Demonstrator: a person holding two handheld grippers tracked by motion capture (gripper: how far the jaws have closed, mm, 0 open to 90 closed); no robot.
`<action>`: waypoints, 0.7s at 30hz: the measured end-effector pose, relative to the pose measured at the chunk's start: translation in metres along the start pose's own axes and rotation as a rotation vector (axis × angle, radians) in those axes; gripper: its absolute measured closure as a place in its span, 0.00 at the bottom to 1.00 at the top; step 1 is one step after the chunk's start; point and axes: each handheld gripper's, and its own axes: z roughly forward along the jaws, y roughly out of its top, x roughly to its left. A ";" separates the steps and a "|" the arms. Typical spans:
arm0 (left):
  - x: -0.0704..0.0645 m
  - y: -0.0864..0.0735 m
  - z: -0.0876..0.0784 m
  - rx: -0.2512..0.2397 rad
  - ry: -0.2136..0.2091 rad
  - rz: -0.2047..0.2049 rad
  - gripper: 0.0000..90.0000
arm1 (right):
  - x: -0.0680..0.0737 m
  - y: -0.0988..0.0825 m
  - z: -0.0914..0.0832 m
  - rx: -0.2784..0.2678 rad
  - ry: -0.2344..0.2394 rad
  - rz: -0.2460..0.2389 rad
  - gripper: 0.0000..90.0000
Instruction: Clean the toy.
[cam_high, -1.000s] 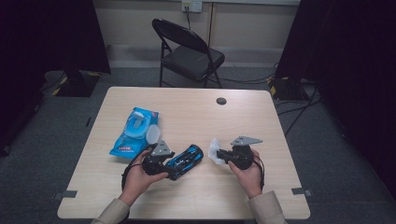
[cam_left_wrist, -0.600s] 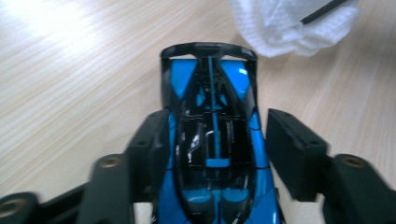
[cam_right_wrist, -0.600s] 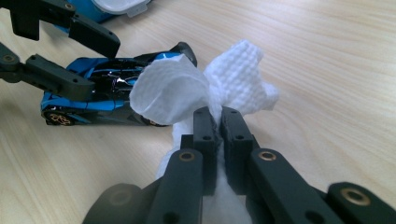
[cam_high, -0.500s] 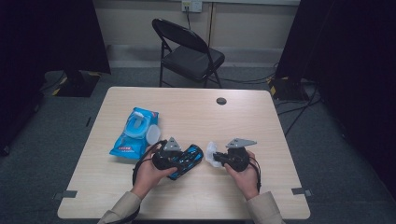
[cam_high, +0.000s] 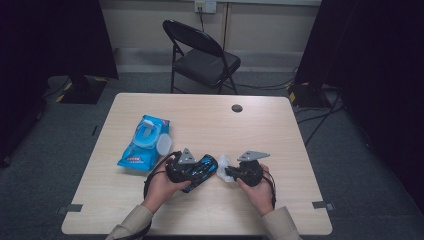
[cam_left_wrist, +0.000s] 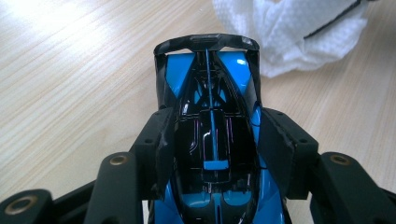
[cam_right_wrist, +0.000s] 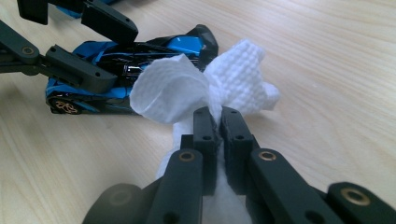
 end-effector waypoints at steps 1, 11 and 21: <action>0.000 0.000 0.000 -0.003 -0.002 -0.004 0.52 | 0.001 0.000 0.001 0.001 0.002 -0.001 0.96; 0.000 -0.002 -0.001 -0.010 -0.001 -0.008 0.52 | 0.018 -0.004 0.023 0.049 0.032 -0.021 0.96; 0.001 -0.001 -0.001 -0.005 -0.002 -0.011 0.52 | 0.026 -0.004 0.029 0.051 0.054 -0.017 0.96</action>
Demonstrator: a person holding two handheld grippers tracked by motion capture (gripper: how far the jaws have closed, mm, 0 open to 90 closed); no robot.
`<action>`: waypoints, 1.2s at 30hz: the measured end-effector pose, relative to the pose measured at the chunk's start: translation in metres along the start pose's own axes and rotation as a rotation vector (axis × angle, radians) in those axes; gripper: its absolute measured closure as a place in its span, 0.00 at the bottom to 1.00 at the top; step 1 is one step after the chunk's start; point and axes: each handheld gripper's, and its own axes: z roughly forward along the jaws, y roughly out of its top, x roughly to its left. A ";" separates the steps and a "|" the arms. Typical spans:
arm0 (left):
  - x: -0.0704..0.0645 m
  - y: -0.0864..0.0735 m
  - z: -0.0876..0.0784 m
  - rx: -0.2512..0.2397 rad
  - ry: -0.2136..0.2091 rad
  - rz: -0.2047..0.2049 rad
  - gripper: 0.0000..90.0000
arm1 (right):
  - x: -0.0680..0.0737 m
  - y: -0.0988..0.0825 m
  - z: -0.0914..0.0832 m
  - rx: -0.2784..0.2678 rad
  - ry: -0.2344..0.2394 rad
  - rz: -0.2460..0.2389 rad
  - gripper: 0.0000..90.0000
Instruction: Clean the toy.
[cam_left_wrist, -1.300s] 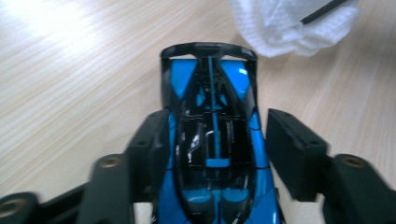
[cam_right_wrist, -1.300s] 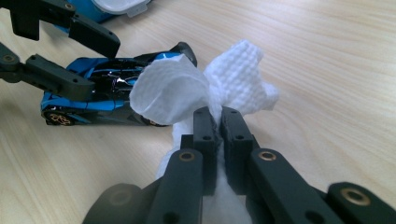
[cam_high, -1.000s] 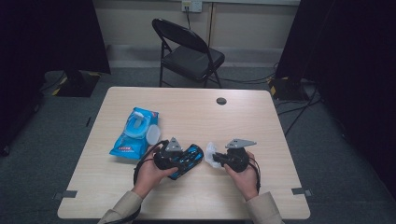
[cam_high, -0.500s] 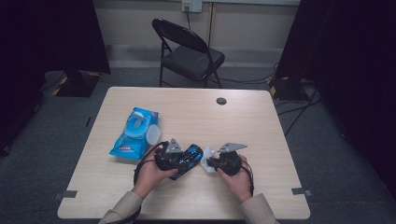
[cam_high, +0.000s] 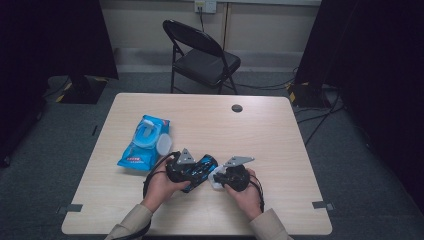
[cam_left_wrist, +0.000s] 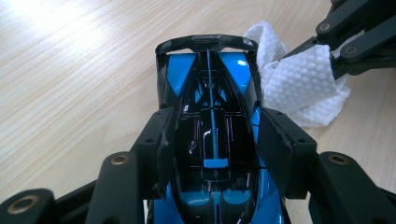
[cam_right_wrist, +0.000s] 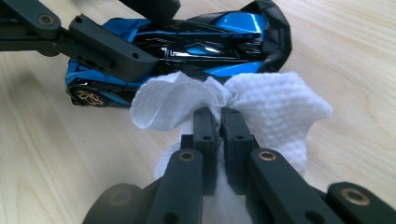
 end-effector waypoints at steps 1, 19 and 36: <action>0.000 0.000 0.000 0.001 0.001 -0.001 0.52 | 0.001 0.000 0.000 0.001 0.002 -0.001 0.96; 0.000 0.000 0.000 -0.002 0.003 -0.010 0.53 | 0.022 0.004 0.011 0.017 0.089 -0.029 0.96; 0.000 -0.001 -0.001 -0.004 0.000 -0.012 0.53 | 0.036 0.005 0.016 0.024 0.114 -0.050 0.96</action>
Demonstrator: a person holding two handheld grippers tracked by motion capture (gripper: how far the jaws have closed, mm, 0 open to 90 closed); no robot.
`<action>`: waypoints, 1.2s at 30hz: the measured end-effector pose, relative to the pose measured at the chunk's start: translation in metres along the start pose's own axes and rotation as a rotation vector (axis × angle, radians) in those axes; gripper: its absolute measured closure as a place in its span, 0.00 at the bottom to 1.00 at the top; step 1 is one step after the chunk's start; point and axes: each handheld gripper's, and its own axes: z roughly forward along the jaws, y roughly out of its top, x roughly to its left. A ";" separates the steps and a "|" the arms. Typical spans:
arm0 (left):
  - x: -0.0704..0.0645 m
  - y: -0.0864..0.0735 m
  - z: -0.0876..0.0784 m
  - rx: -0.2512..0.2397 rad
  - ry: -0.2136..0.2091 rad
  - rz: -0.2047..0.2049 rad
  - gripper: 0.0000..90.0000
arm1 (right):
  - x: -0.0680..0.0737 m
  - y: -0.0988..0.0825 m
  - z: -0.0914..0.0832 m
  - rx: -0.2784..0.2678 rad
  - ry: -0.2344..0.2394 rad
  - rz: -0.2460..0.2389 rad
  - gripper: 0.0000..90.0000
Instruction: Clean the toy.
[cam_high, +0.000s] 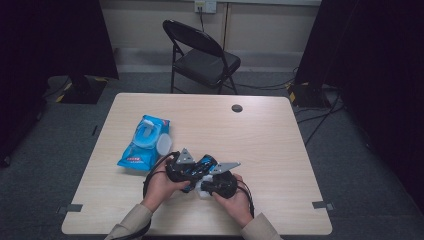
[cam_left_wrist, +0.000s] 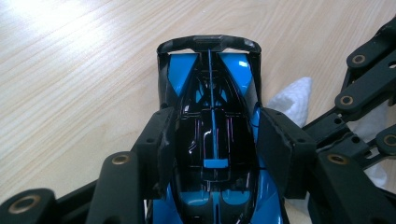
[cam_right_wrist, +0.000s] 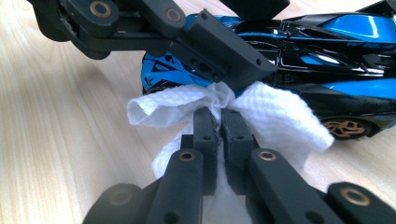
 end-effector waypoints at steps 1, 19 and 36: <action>0.000 0.000 0.000 0.000 0.000 -0.001 0.53 | 0.000 0.000 0.000 0.000 0.001 0.000 0.96; 0.000 -0.001 0.000 -0.016 0.000 -0.018 0.53 | 0.023 0.003 0.011 0.017 0.068 -0.049 0.96; 0.001 -0.003 0.000 -0.028 0.001 -0.018 0.57 | 0.042 0.006 0.022 0.019 0.118 -0.081 0.96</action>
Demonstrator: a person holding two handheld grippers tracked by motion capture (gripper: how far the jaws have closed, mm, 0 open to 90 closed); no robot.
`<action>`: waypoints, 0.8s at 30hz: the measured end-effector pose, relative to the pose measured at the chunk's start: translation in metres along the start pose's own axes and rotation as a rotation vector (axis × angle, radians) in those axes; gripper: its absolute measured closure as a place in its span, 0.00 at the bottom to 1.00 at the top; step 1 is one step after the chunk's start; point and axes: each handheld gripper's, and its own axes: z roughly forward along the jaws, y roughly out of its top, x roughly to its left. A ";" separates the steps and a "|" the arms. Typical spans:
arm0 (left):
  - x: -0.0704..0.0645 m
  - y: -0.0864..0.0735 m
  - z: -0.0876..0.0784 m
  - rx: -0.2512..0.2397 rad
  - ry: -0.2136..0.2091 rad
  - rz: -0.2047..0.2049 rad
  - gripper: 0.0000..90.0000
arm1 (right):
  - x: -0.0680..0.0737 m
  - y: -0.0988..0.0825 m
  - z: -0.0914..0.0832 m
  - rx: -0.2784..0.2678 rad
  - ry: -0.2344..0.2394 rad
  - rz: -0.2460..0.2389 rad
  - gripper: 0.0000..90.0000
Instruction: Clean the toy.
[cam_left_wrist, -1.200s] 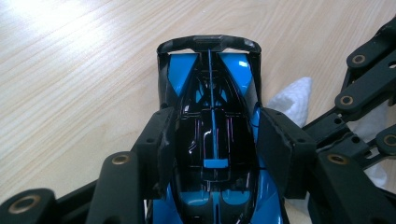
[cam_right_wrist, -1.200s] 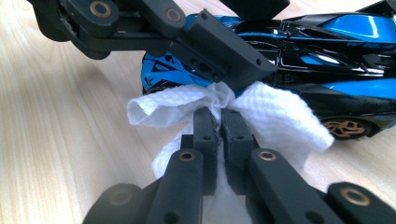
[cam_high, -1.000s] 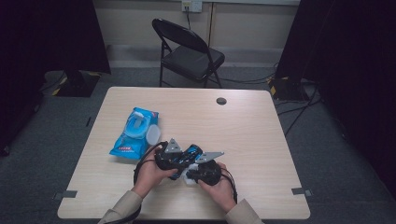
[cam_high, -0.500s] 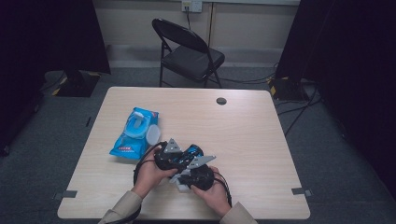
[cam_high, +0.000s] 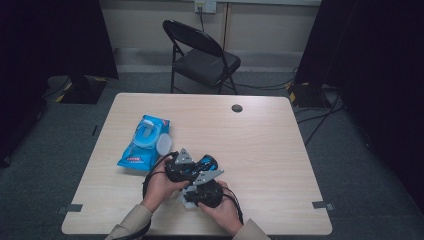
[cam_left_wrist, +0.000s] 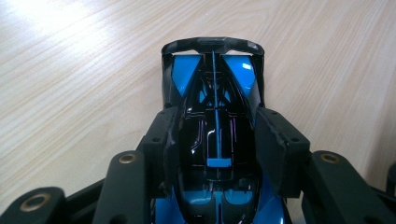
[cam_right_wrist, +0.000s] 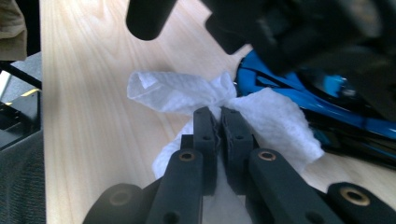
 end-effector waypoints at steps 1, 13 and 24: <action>0.000 0.000 0.000 0.001 0.001 0.004 0.57 | 0.001 0.000 0.000 0.000 0.007 -0.001 0.96; 0.000 0.000 0.000 -0.002 0.004 0.002 0.57 | -0.004 0.000 -0.033 -0.035 0.003 -0.007 0.96; 0.000 0.001 0.000 0.009 0.005 0.003 0.57 | -0.048 -0.009 -0.085 -0.134 -0.177 0.098 0.96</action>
